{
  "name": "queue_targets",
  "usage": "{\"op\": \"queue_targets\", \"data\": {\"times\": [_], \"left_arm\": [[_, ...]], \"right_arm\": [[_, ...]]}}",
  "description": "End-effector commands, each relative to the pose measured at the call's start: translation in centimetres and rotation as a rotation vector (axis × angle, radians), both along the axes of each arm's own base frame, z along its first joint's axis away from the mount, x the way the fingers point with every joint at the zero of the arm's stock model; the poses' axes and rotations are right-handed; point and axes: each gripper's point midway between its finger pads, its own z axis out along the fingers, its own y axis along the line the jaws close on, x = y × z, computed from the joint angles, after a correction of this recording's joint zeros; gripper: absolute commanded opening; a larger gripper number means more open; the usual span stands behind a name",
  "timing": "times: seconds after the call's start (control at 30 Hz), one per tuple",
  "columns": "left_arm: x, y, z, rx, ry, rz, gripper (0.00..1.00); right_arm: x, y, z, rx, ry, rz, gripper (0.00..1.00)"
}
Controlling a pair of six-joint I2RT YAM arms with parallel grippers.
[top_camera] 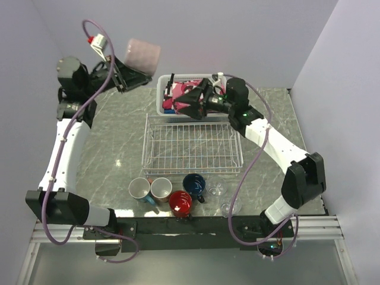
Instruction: Load the cups into the dish rack
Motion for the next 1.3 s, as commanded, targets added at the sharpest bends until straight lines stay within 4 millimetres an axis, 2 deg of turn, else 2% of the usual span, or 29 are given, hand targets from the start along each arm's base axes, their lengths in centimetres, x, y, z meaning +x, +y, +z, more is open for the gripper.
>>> {"op": "queue_targets", "data": {"times": [0.0,0.03,0.07,0.1,0.13,0.17,0.2,0.23,0.3,0.33,0.37,0.4,0.43,0.47,0.53,0.57,0.63,0.67,0.77,0.9,1.1,1.27], "left_arm": [[-1.1,1.4,4.8,0.081,-0.295,0.065,0.01],[-0.5,1.1,4.4,0.100,-0.290,0.090,0.01],[-0.3,0.9,4.7,0.123,-0.294,0.103,0.01],[1.5,0.6,3.0,0.206,-0.335,0.124,0.01],[1.8,-0.9,0.5,0.274,-0.263,0.122,0.01],[2.2,-1.6,-0.1,0.331,-0.292,0.139,0.01],[3.2,-2.4,-2.2,0.413,-0.341,0.125,0.01],[2.4,-4.4,-4.0,0.460,-0.329,0.070,0.01],[4.3,-5.5,-6.9,0.547,-0.334,0.076,0.01],[4.5,-6.7,-7.9,0.570,-0.335,0.062,0.01],[5.2,-7.0,-8.8,0.601,-0.331,0.076,0.01],[6.4,-7.9,-11.1,0.652,-0.329,0.056,0.01],[6.3,-9.4,-12.3,0.675,-0.336,0.021,0.01],[7.2,-10.3,-14.7,0.737,-0.338,-0.003,0.01],[6.6,-12.8,-16.9,0.777,-0.362,-0.069,0.01],[7.4,-13.8,-18.6,0.815,-0.386,-0.090,0.01],[7.5,-15.7,-20.2,0.841,-0.403,-0.128,0.01],[8.2,-16.7,-21.3,0.858,-0.408,-0.146,0.01],[8.9,-18.8,-22.8,0.862,-0.412,-0.173,0.01],[7.8,-21.4,-24.4,0.868,-0.428,-0.229,0.01],[6.9,-23.8,-26.8,0.878,-0.444,-0.249,0.01],[7.0,-24.8,-29.5,0.926,-0.471,-0.248,0.01]], "right_arm": [[-3.5,-4.4,-4.2,-0.214,0.016,0.073,0.68],[-4.0,-5.2,-4.3,-0.230,0.010,0.071,0.68],[-4.8,-6.4,-3.1,-0.242,-0.031,0.052,0.68],[-5.5,-7.7,-3.2,-0.297,-0.052,0.045,0.68],[-5.6,-9.4,-2.0,-0.335,-0.102,-0.029,0.68],[-5.8,-10.4,-1.5,-0.372,-0.127,-0.063,0.68],[-6.4,-11.7,-0.5,-0.434,-0.160,-0.100,0.69],[-6.1,-13.5,0.5,-0.481,-0.187,-0.197,0.69],[-6.7,-15.5,2.6,-0.521,-0.223,-0.289,0.75],[-7.4,-16.9,4.2,-0.515,-0.263,-0.358,0.76],[-7.4,-18.1,5.1,-0.529,-0.281,-0.430,0.81],[-7.8,-19.0,6.1,-0.526,-0.303,-0.477,0.84],[-8.5,-20.1,7.2,-0.523,-0.333,-0.532,0.89],[-8.7,-21.0,7.5,-0.540,-0.338,-0.573,0.90],[-9.7,-21.9,8.2,-0.551,-0.357,-0.615,0.89],[-10.0,-22.3,7.8,-0.568,-0.349,-0.627,0.89],[-10.6,-22.6,7.0,-0.582,-0.336,-0.633,0.88],[-10.7,-22.8,6.5,-0.589,-0.323,-0.637,0.88],[-11.3,-23.2,4.9,-0.609,-0.296,-0.635,0.89],[-11.3,-24.0,3.3,-0.641,-0.262,-0.645,0.88],[-11.0,-24.6,2.2,-0.665,-0.245,-0.633,0.88],[-11.0,-24.9,1.6,-0.648,-0.223,-0.630,0.87]]}}
